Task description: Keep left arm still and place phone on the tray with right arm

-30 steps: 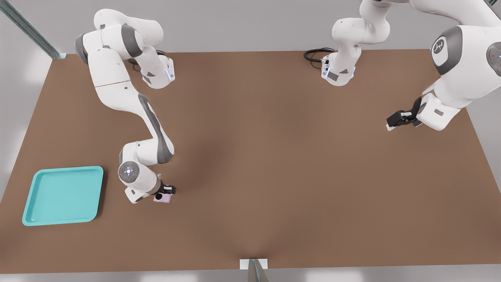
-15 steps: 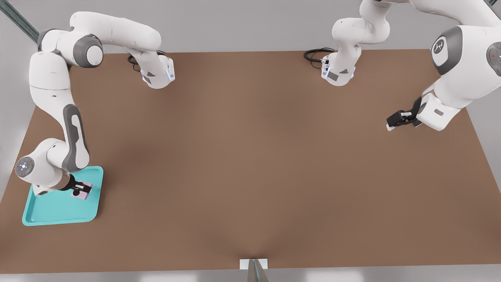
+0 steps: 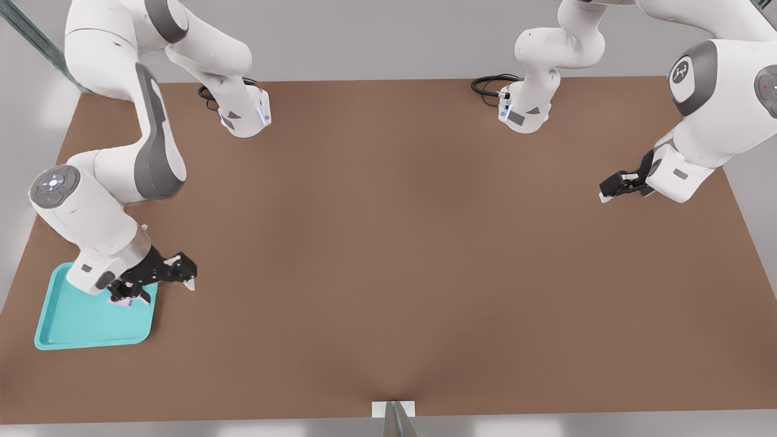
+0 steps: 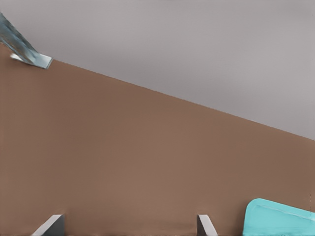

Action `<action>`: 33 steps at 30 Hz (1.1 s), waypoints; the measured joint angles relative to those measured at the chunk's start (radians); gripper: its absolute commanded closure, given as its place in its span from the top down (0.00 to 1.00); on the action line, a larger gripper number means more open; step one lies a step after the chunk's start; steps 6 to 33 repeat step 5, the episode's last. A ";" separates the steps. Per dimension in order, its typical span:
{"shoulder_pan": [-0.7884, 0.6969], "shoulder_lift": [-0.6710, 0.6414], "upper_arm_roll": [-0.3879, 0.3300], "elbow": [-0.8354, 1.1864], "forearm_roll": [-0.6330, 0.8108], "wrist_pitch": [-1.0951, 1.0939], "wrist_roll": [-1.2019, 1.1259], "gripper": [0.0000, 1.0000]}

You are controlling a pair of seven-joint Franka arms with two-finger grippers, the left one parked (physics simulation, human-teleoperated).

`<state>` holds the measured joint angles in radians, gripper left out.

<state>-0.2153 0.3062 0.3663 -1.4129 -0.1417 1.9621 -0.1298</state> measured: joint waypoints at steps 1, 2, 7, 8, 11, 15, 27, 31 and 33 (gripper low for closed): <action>0.082 -0.048 -0.139 -0.042 0.029 -0.036 0.010 1.00; 0.140 -0.036 -0.245 -0.015 0.049 -0.080 0.019 1.00; 0.191 -0.027 -0.341 0.016 0.085 -0.181 0.041 1.00; 0.191 -0.027 -0.341 0.016 0.085 -0.181 0.041 1.00; 0.191 -0.027 -0.341 0.016 0.085 -0.181 0.041 1.00; 0.191 -0.027 -0.341 0.016 0.085 -0.181 0.041 1.00; 0.191 -0.027 -0.341 0.016 0.085 -0.181 0.041 1.00; 0.191 -0.027 -0.341 0.016 0.085 -0.181 0.041 1.00; 0.191 -0.027 -0.341 0.016 0.085 -0.181 0.041 1.00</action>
